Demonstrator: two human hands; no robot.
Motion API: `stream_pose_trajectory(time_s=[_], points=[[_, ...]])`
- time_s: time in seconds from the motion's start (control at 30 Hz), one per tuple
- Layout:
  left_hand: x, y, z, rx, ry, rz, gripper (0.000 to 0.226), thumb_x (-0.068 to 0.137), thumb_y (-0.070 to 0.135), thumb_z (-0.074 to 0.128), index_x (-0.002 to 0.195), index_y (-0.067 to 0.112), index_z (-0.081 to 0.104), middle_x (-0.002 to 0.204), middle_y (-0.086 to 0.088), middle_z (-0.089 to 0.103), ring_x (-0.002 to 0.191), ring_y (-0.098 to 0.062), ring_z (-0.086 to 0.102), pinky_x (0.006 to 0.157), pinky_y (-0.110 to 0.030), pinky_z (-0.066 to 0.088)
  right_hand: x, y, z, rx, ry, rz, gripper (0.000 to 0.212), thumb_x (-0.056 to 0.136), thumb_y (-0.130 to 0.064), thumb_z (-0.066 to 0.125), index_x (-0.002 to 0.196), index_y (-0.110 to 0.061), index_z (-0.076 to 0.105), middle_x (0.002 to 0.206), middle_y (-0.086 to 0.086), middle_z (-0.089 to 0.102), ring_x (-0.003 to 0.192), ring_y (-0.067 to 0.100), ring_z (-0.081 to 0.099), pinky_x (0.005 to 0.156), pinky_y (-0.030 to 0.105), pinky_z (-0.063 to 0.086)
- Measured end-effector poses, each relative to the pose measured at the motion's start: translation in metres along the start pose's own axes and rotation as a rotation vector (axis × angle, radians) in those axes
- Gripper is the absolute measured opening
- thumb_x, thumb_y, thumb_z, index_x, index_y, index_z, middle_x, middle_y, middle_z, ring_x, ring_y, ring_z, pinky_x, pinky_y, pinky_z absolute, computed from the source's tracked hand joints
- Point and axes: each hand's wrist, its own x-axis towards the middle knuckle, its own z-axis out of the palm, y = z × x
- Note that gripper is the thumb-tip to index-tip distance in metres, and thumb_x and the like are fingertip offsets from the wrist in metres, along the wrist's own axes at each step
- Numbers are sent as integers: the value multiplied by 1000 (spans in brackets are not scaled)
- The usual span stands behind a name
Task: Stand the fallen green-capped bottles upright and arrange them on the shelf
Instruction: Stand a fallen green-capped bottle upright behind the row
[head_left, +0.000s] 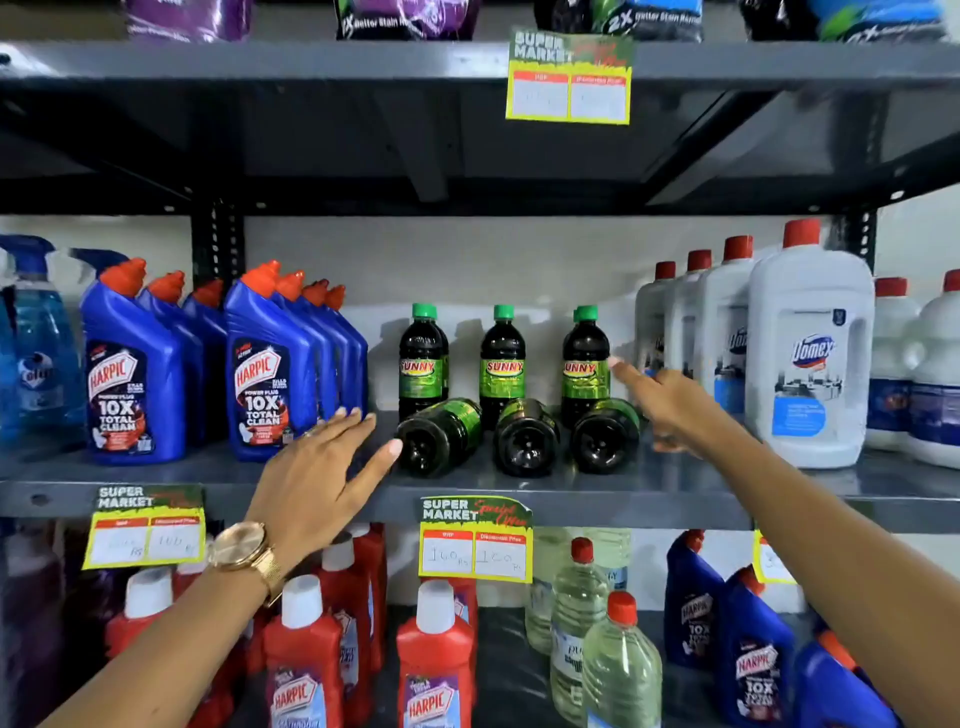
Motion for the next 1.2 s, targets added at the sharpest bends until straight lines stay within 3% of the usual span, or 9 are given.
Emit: stream_pose_trajectory(time_s=[0.23, 0.3, 0.37, 0.43, 0.67, 0.77, 0.87, 0.97, 1.2], points=[[-5, -7, 20, 297, 116, 106, 80, 73, 82, 25, 94, 22, 75, 91, 2, 76, 78, -22, 71, 54, -27, 48, 23, 5, 17, -55, -254, 386, 102, 65, -84, 52, 134, -9, 47, 97, 8, 58, 69, 16, 64, 41, 18, 48], [0, -9, 19, 323, 111, 126, 83, 72, 85, 21, 91, 24, 74, 83, 4, 76, 72, -22, 70, 51, -27, 43, 31, 0, 16, -72, -325, 462, 97, 66, -81, 57, 125, -5, 50, 105, 14, 63, 60, 15, 68, 36, 17, 48], [3, -13, 20, 310, 126, 145, 87, 70, 88, 17, 91, 25, 73, 83, 5, 74, 74, -21, 69, 53, -28, 43, 39, -4, 18, -85, -346, 507, 85, 64, -75, 64, 97, 3, 58, 72, 15, 72, 36, 16, 63, 30, 16, 45], [3, -14, 24, 273, 147, 150, 90, 70, 89, 14, 94, 24, 71, 90, 5, 74, 82, -20, 68, 57, -29, 46, 45, -3, 24, -64, -325, 519, 74, 63, -71, 68, 86, -1, 59, 56, 9, 68, 38, 17, 62, 33, 16, 46], [-1, -11, 23, 241, 185, 146, 86, 73, 85, 17, 94, 23, 73, 79, 2, 75, 69, -23, 69, 46, -25, 35, 38, 25, 41, 254, 31, 284, 87, 61, -70, 68, 116, -2, 60, 111, 13, 61, 101, 33, 60, 74, 36, 50], [-1, -12, 26, 230, 212, 146, 87, 71, 86, 18, 95, 24, 74, 82, 2, 76, 70, -22, 70, 48, -25, 37, 32, 22, 42, 159, 276, 93, 67, 61, -77, 60, 71, -11, 58, 97, 17, 61, 85, 31, 54, 71, 34, 38], [-1, -11, 27, 221, 227, 129, 85, 70, 85, 22, 94, 23, 76, 81, 3, 76, 68, -22, 70, 48, -24, 34, 38, 17, 42, 55, 372, -58, 72, 66, -73, 63, 90, -6, 61, 100, 18, 65, 92, 36, 58, 72, 34, 35], [-1, -11, 28, 195, 241, 121, 83, 69, 84, 26, 90, 22, 76, 77, 1, 76, 67, -24, 70, 48, -25, 41, 48, 17, 41, -42, 350, -104, 75, 67, -67, 69, 106, -5, 59, 106, 17, 66, 102, 36, 59, 72, 33, 34], [0, -13, 29, 172, 280, 136, 87, 73, 86, 20, 84, 22, 77, 73, 2, 76, 60, -21, 69, 46, -23, 41, 58, 13, 49, -54, 192, -87, 53, 71, -58, 70, 89, -11, 53, 95, 15, 62, 91, 33, 56, 72, 35, 41]])
